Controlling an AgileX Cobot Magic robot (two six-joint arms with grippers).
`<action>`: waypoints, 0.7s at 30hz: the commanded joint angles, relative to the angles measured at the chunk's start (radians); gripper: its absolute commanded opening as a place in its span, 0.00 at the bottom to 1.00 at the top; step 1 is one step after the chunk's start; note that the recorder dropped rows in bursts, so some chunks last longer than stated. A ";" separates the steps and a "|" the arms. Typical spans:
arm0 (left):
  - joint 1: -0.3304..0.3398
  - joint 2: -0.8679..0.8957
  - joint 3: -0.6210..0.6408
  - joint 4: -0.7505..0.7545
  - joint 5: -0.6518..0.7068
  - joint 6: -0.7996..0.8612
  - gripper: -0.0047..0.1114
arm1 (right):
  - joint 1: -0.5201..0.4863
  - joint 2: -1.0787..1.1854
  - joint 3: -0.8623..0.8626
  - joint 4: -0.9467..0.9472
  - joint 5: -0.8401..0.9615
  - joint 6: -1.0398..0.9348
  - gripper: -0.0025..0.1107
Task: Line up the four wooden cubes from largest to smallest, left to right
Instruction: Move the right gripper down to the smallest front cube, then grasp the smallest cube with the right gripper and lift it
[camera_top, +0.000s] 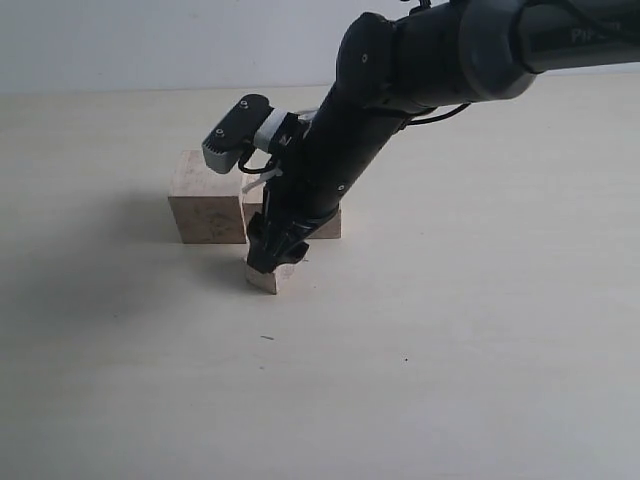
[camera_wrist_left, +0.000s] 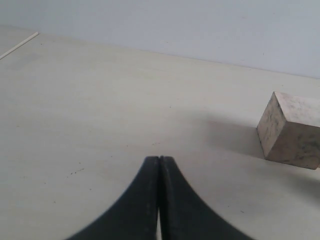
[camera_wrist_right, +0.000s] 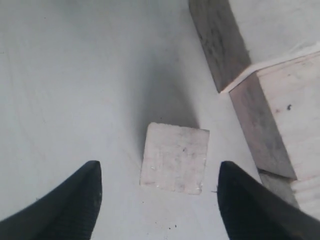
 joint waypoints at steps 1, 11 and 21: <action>-0.005 -0.006 0.002 0.004 -0.008 0.000 0.04 | 0.001 0.017 0.001 -0.007 -0.016 -0.001 0.59; -0.005 -0.006 0.002 0.004 -0.008 0.000 0.04 | 0.001 0.051 0.001 -0.007 -0.055 0.005 0.64; -0.005 -0.006 0.002 0.004 -0.008 0.000 0.04 | 0.001 0.053 0.001 -0.007 -0.085 0.014 0.64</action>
